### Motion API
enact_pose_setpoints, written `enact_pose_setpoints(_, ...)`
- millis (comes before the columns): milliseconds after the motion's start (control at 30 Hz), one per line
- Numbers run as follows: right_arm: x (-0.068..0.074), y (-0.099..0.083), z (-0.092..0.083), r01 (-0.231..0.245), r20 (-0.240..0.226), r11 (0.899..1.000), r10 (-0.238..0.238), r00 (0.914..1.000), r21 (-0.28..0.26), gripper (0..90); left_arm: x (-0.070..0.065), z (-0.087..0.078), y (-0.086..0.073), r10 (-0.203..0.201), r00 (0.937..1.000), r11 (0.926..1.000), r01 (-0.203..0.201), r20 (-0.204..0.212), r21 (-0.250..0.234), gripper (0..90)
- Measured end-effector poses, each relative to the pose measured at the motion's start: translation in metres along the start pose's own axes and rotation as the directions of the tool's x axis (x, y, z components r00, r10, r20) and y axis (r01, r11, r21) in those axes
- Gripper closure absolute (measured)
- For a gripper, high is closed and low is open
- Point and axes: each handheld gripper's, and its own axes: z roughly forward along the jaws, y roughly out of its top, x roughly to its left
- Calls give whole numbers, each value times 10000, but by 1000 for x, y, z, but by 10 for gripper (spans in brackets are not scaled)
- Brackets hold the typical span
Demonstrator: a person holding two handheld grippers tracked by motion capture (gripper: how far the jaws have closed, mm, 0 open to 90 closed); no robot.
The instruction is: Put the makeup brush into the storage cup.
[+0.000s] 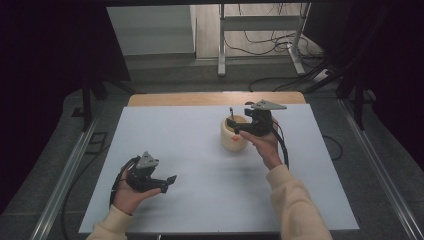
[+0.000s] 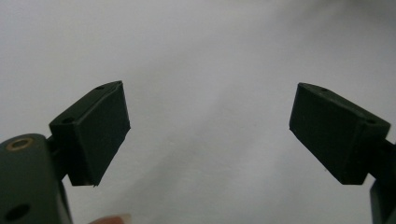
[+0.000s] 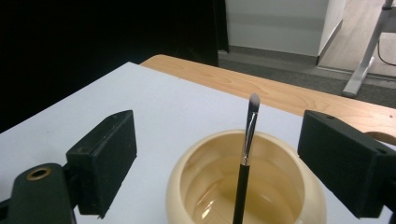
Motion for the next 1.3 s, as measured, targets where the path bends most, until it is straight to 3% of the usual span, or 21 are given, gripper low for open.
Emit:
enact_pose_setpoints(500, 12, -2, -22, 609, -300, 9966, -593, 9978, 552, 84, -1, 2, -1, 114, 9999, 9999, -114, 53, 29, 124)
enact_pose_setpoints(900, 9, -24, -51, 670, -292, 9935, -646, 9975, 924, 82, -2, 3, 0, 156, 9999, 9999, -156, 43, 54, 124)
enact_pose_setpoints(1300, 6, -57, -82, 945, -90, 9830, -942, 9955, 1575, 80, -2, 2, 0, 86, 10000, 10000, -86, 31, -5, 123)
